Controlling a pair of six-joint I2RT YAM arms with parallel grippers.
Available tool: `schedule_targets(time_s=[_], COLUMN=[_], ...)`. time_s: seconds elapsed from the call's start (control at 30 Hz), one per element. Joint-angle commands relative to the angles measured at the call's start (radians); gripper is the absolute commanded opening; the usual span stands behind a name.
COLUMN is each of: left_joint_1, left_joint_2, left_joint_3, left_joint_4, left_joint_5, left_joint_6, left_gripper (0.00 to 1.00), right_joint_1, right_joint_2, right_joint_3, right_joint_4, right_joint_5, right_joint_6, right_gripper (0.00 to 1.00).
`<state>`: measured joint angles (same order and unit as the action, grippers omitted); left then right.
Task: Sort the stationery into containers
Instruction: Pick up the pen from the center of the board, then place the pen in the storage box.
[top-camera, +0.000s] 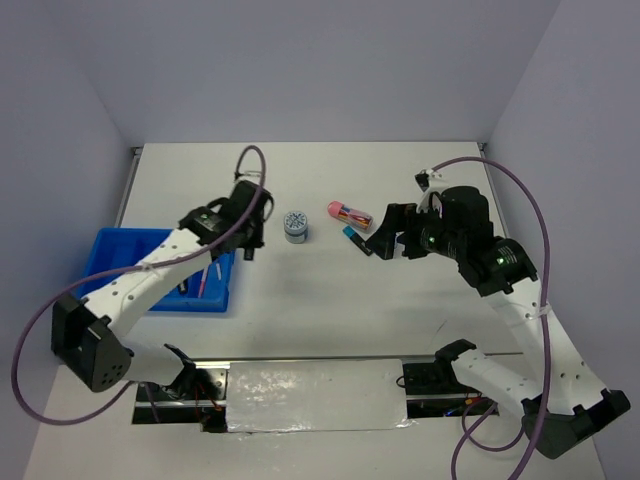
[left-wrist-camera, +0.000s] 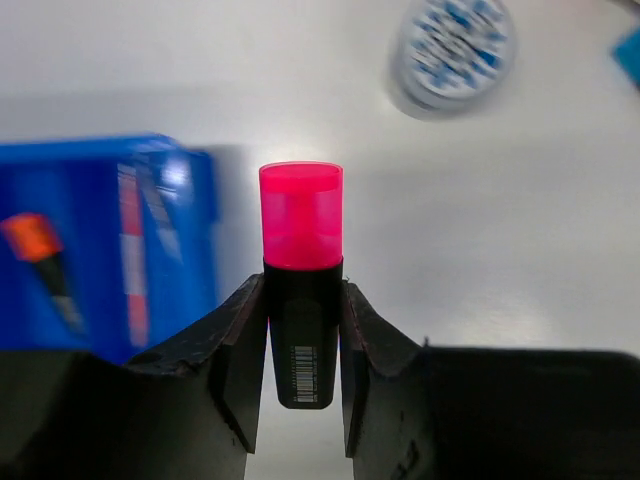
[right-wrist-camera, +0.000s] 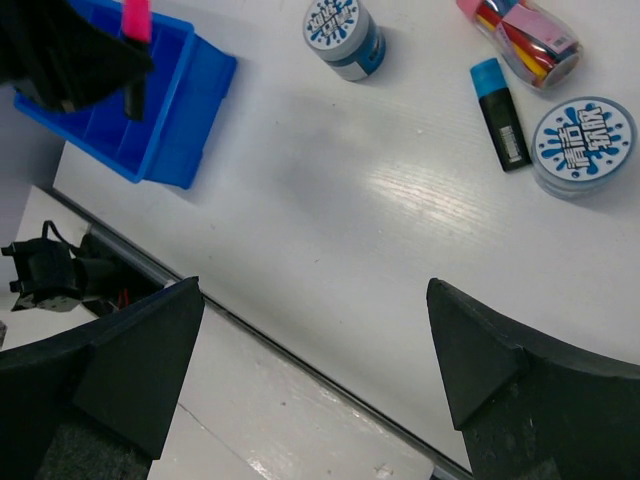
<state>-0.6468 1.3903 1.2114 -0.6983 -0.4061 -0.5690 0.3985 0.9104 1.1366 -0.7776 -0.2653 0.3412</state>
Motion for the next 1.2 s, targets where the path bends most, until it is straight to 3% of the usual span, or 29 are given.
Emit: schedule_targets(time_s=[0.0,0.03,0.13,0.23,0.53,0.57,0.7,0.73,0.87,0.93,1.07,1.17], left_joint_1=[0.151,0.247,0.390,0.467,0.556,0.556,0.558,0.558,0.559,0.561,0.567,0.569], left_joint_2=[-0.013,-0.010,-0.005,0.010,0.035,0.038,0.049,0.055,0.056,0.043,0.026,-0.007], left_joint_3=[0.002,0.014,0.022,0.033,-0.062,-0.072,-0.122,-0.128,-0.142,-0.142,-0.104,-0.024], left_joint_4=[-0.085,-0.107,-0.162,-0.185,-0.053,-0.043,-0.020,-0.021,-0.043,-0.049,-0.092,-0.122], left_joint_5=[-0.057,-0.062,-0.109,-0.190,-0.097,-0.080,-0.063,-0.077,-0.163,-0.175,-0.155,-0.051], left_joint_6=[0.329,0.340,0.368,0.385,0.423,0.408,0.359,0.341,0.258,0.247,0.209,0.164], left_gripper=[0.00,0.00,0.00,0.00,0.01,0.14,0.42,0.54,0.80,0.99,0.99,0.99], right_joint_1=[-0.003,-0.001,-0.003,-0.003,-0.003,-0.001,-0.003,-0.003,-0.003,-0.004,-0.003,-0.001], right_joint_2=[0.012,0.013,0.008,0.001,-0.016,-0.016,-0.005,-0.001,0.018,0.033,0.067,0.129], right_joint_3=[0.009,0.008,-0.001,-0.018,-0.037,-0.038,-0.040,-0.044,-0.063,-0.075,-0.092,-0.103], right_joint_4=[0.078,0.089,0.107,0.129,0.133,0.133,0.130,0.133,0.144,0.153,0.179,0.225], right_joint_5=[-0.061,-0.067,-0.081,-0.101,-0.120,-0.120,-0.120,-0.117,-0.111,-0.100,-0.086,-0.081], right_joint_6=[0.004,0.002,0.005,0.010,-0.011,-0.013,-0.024,-0.025,-0.045,-0.057,-0.088,-0.125], right_gripper=[1.00,1.00,1.00,1.00,1.00,1.00,1.00,1.00,1.00,1.00,1.00,1.00])
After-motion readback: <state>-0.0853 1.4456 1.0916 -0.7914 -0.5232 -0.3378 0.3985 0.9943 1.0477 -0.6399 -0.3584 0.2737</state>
